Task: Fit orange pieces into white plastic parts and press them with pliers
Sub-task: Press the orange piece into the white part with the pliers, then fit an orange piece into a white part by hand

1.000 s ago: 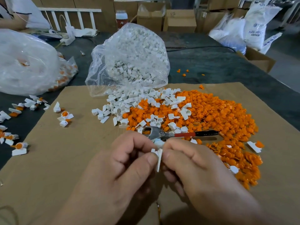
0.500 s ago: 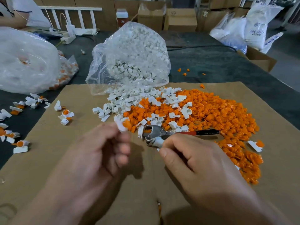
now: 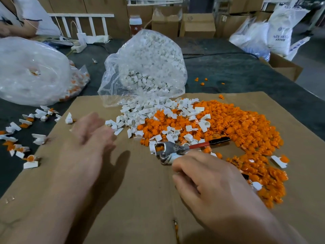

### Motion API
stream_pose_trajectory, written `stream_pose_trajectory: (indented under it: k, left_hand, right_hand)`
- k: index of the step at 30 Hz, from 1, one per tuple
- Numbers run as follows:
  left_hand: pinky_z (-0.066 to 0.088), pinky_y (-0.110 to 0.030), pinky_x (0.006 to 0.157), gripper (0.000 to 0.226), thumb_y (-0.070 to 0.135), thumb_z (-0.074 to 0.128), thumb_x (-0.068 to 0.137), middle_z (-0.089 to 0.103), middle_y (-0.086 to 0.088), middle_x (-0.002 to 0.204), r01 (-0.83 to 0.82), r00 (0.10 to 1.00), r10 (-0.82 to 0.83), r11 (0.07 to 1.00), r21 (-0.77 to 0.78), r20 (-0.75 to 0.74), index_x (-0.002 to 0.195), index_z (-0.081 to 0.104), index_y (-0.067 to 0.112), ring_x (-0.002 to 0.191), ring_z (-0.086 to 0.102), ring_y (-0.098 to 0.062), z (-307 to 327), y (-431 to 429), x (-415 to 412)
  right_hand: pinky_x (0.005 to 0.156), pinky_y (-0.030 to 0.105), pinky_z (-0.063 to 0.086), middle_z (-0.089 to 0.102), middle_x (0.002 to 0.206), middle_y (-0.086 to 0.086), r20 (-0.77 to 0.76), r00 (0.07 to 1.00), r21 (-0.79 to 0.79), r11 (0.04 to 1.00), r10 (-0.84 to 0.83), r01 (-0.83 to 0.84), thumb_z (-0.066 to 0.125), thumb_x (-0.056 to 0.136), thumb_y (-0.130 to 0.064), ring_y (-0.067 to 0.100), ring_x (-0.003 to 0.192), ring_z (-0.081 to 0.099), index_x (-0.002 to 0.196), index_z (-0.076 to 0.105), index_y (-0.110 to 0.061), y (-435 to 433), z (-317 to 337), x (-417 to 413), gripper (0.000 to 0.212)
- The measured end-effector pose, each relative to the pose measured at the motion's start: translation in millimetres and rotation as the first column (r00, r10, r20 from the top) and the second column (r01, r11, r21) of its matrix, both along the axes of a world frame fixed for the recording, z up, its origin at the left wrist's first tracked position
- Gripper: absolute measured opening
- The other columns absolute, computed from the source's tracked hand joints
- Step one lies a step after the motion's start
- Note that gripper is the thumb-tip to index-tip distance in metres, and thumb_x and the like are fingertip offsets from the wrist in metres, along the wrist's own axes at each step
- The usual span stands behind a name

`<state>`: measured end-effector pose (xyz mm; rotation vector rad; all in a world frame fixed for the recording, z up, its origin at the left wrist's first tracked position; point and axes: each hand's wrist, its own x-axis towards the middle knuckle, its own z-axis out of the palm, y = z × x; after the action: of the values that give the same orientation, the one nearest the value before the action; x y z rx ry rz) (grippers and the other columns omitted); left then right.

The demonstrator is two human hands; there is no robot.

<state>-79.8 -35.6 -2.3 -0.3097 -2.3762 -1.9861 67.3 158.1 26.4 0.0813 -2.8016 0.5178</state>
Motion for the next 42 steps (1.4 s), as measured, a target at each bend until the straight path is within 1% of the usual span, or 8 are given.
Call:
stream_pose_trajectory:
  k: [3,7,12,18,27,32,38,42]
  left_hand:
    - [0.024,-0.027,0.114,0.061,0.05,0.057,0.092,0.041,0.011,0.154,0.041,0.963,-0.186,0.817,-0.576,-0.194,0.15,0.04,0.037,0.141,0.036,-0.006,-2.9,12.3,9.5]
    - [0.021,-0.038,0.122,0.069,0.045,0.054,0.095,0.021,0.01,0.165,0.103,0.903,-0.4,0.552,-0.827,-0.155,0.156,0.027,0.031,0.151,0.02,-0.013,-3.6,21.3,16.8]
    - [0.039,-0.042,0.109,0.059,0.044,0.049,0.089,0.049,0.01,0.15,0.122,0.864,-0.465,0.564,-0.817,-0.192,0.146,0.05,0.028,0.137,0.045,-0.019,-0.3,19.9,21.4]
    - [0.039,-0.026,0.085,0.038,0.037,0.064,0.09,0.056,0.022,0.116,0.092,0.861,-0.428,0.66,-0.746,-0.273,0.128,0.062,0.033,0.109,0.052,-0.01,-5.9,19.2,19.3]
    - [0.039,-0.043,0.106,0.069,0.061,0.026,0.087,0.039,0.007,0.158,0.08,0.849,-0.486,0.507,-0.858,-0.208,0.147,0.047,0.032,0.139,0.044,-0.022,-7.7,22.3,18.4]
    - [0.047,-0.039,0.099,0.051,0.052,0.038,0.091,0.059,0.011,0.136,0.123,0.81,-0.543,0.53,-0.839,-0.224,0.13,0.063,0.03,0.124,0.056,-0.019,-0.4,20.0,22.9]
    - [0.05,-0.031,0.076,0.022,0.028,0.068,0.087,0.069,0.011,0.107,0.046,0.8,-0.516,0.562,-0.826,-0.307,0.108,0.072,0.029,0.091,0.063,-0.021,4.6,18.5,31.5]
    - [0.055,-0.041,0.07,0.026,0.029,0.07,0.083,0.064,0.009,0.1,0.064,0.829,-0.483,0.582,-0.811,-0.281,0.109,0.067,0.033,0.088,0.063,-0.02,5.5,21.1,35.5]
  right_hand:
    - [0.058,0.027,0.046,0.056,0.082,-0.011,0.033,0.999,0.045,0.999,0.001,-0.003,0.048,0.091,-0.036,0.009,0.075,0.051,0.089,0.063,-0.027,0.1,0.6,-1.0,0.018]
    - [0.06,0.025,0.046,0.061,0.081,-0.01,0.017,1.0,0.139,0.99,-0.02,0.018,0.062,0.086,-0.032,0.013,0.076,0.057,0.088,0.067,-0.025,-0.2,-1.6,-1.6,0.01]
    - [0.067,0.04,0.051,0.062,0.093,-0.001,-0.146,0.979,0.182,0.969,-0.143,0.169,0.066,0.082,-0.03,0.024,0.086,0.055,0.097,0.068,-0.02,7.1,-1.5,-1.4,0.018]
    - [0.082,0.04,0.041,0.055,0.107,-0.007,0.081,0.958,0.33,0.914,-0.275,0.235,0.054,0.09,-0.046,0.021,0.1,0.045,0.118,0.058,-0.033,14.4,-9.7,-6.6,0.031]
    - [0.062,0.041,0.045,0.058,0.077,-0.002,-0.055,0.958,0.256,0.923,-0.282,0.286,0.078,0.076,-0.01,0.022,0.074,0.046,0.094,0.069,-0.02,24.3,-13.0,-17.4,0.023]
    - [0.082,0.038,0.039,0.056,0.104,-0.003,0.006,0.945,0.238,0.919,-0.326,0.315,0.057,0.094,-0.019,0.02,0.094,0.042,0.116,0.061,-0.024,29.6,-11.2,-24.0,0.023]
    - [0.054,0.036,0.048,0.058,0.087,-0.001,-0.111,0.968,0.131,0.962,-0.227,0.241,0.067,0.087,-0.025,0.021,0.073,0.056,0.101,0.066,-0.02,19.6,0.6,-6.4,0.015]
    - [0.069,0.027,0.041,0.048,0.118,-0.011,0.071,0.991,0.15,0.984,-0.11,0.098,0.042,0.097,-0.051,0.013,0.097,0.055,0.134,0.032,-0.037,5.9,-13.7,-5.9,0.041]
